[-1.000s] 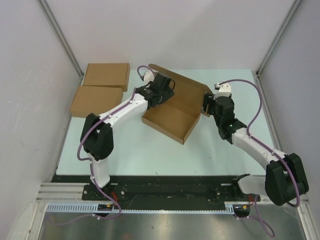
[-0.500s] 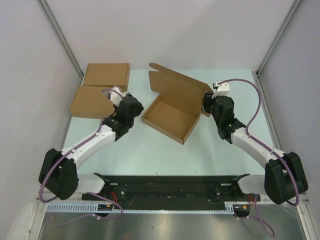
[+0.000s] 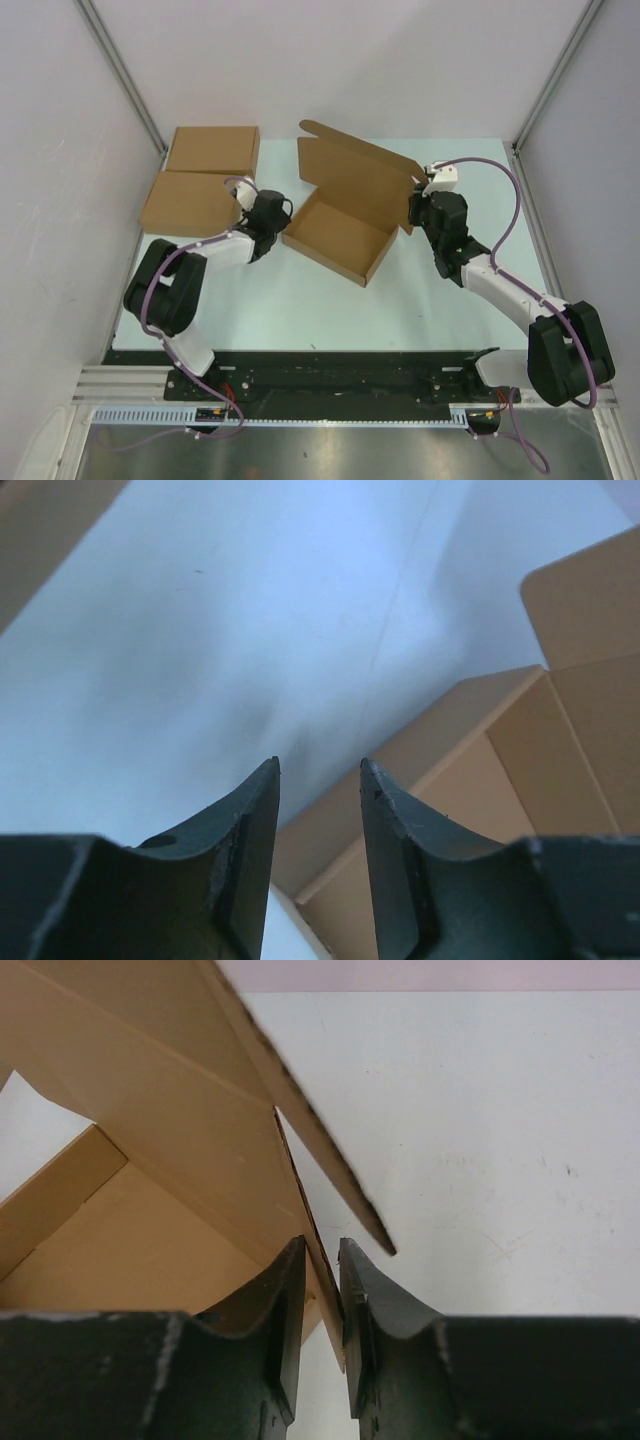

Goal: Fold the paper box

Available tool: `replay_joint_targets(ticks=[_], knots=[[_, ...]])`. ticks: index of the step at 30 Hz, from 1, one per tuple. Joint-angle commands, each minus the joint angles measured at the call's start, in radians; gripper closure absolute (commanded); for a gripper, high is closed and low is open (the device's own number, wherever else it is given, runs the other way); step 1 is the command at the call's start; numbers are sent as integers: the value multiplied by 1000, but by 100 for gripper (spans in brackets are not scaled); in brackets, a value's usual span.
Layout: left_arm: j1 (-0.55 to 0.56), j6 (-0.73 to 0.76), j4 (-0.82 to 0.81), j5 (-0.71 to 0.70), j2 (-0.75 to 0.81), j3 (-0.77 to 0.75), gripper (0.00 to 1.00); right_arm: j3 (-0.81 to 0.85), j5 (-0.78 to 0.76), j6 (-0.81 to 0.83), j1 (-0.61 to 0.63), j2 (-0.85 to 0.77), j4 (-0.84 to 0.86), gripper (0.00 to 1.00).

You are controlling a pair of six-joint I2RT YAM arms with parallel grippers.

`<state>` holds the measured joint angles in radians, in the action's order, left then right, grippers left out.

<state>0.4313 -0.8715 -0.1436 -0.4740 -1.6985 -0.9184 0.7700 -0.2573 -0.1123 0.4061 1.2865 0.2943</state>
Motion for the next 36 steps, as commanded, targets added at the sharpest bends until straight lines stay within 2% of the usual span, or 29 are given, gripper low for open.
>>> replay_joint_targets(ticks=[1, 5, 9, 12, 16, 19, 22, 23, 25, 26, 28, 29, 31, 32, 33, 36], knots=[[-2, -6, -164, 104, 10, 39, 59, -5, 20, -18, 5, 14, 58, 79], [27, -64, -211, 120, 36, 111, 60, -3, 26, -64, 2, 28, 77, 83], [105, -96, -244, 127, 48, 156, 60, 5, 36, -89, 3, 48, 97, 88], [142, -144, -261, 130, 53, 184, 60, 17, 58, -99, -7, 60, 100, 96], [155, -156, -237, 59, 135, 223, 54, 38, 75, -83, -29, 69, 74, 100], [141, -77, -211, -35, 255, 221, 46, 51, 98, -67, -39, 71, 55, 100], [107, 93, -244, -72, 335, 196, 36, 57, 130, -46, -46, 65, 45, 100], [92, 185, -270, -58, 344, 175, 29, 57, 136, -41, -49, 59, 39, 100], [35, 264, -350, 13, 333, 132, 19, 58, 154, -33, -50, 54, 31, 100], [15, 358, -385, 59, 306, 125, 9, 58, 159, -32, -52, 51, 28, 100], [-54, 472, -561, 190, 272, 141, 2, 58, 168, -30, -58, 48, 20, 100], [-98, 497, -621, 327, 237, 150, 2, 58, 173, -29, -61, 48, 19, 100], [-135, 540, -799, 429, 205, 186, 2, 58, 182, -21, -66, 48, 19, 100], [-163, 554, -862, 554, 165, 197, 3, 60, 182, -20, -64, 48, 19, 100], [-175, 562, -975, 604, 142, 205, 3, 58, 188, -18, -64, 50, 20, 100], [-223, 536, -1115, 793, 41, 191, 4, 61, 202, -21, -67, 59, 32, 100]])
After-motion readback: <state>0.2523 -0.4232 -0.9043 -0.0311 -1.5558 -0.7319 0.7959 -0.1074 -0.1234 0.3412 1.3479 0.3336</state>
